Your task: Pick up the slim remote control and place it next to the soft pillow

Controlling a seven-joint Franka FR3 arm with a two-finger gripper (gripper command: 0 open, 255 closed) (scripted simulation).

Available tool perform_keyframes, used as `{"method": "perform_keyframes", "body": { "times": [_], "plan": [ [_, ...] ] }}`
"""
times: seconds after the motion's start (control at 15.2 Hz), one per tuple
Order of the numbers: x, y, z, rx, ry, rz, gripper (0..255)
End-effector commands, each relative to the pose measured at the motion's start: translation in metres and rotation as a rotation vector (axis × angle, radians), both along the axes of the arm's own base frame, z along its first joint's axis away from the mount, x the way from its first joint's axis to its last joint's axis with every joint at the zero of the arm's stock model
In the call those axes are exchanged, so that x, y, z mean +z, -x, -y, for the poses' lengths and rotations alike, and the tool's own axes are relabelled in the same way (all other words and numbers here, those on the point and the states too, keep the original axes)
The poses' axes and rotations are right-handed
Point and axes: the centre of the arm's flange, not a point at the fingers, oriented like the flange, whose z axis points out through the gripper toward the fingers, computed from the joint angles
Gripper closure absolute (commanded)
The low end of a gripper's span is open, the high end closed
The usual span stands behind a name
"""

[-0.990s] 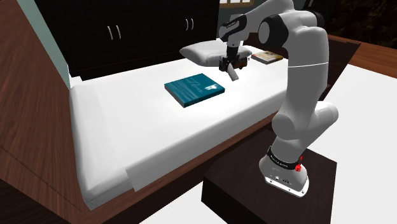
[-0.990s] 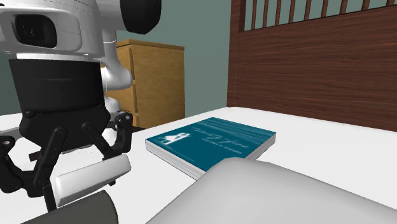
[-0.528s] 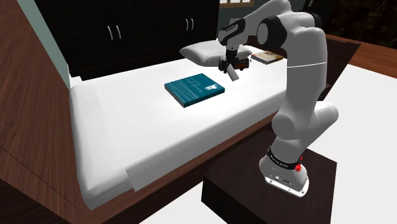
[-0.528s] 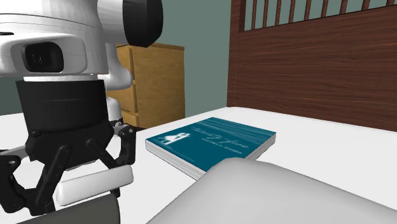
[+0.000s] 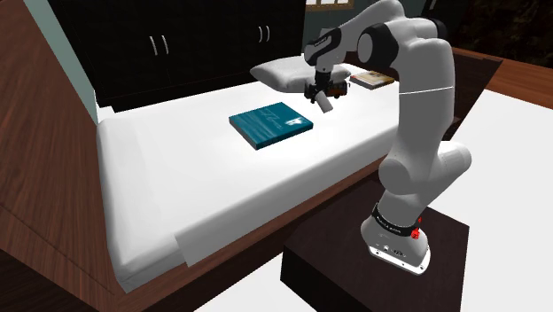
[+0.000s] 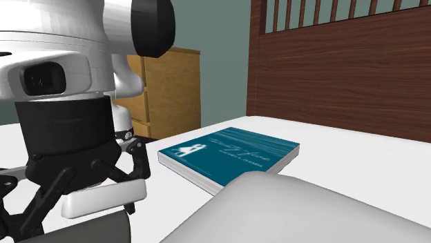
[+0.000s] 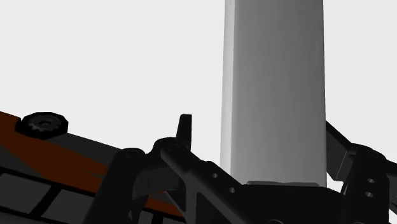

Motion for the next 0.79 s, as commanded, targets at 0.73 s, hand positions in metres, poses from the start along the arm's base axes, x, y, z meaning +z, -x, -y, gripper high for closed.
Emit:
{"method": "perform_keyframes", "body": {
  "times": [0.73],
  "plan": [
    [0.043, 0.000, -0.003, -0.004, -0.011, -0.022, 0]
  ]
}}
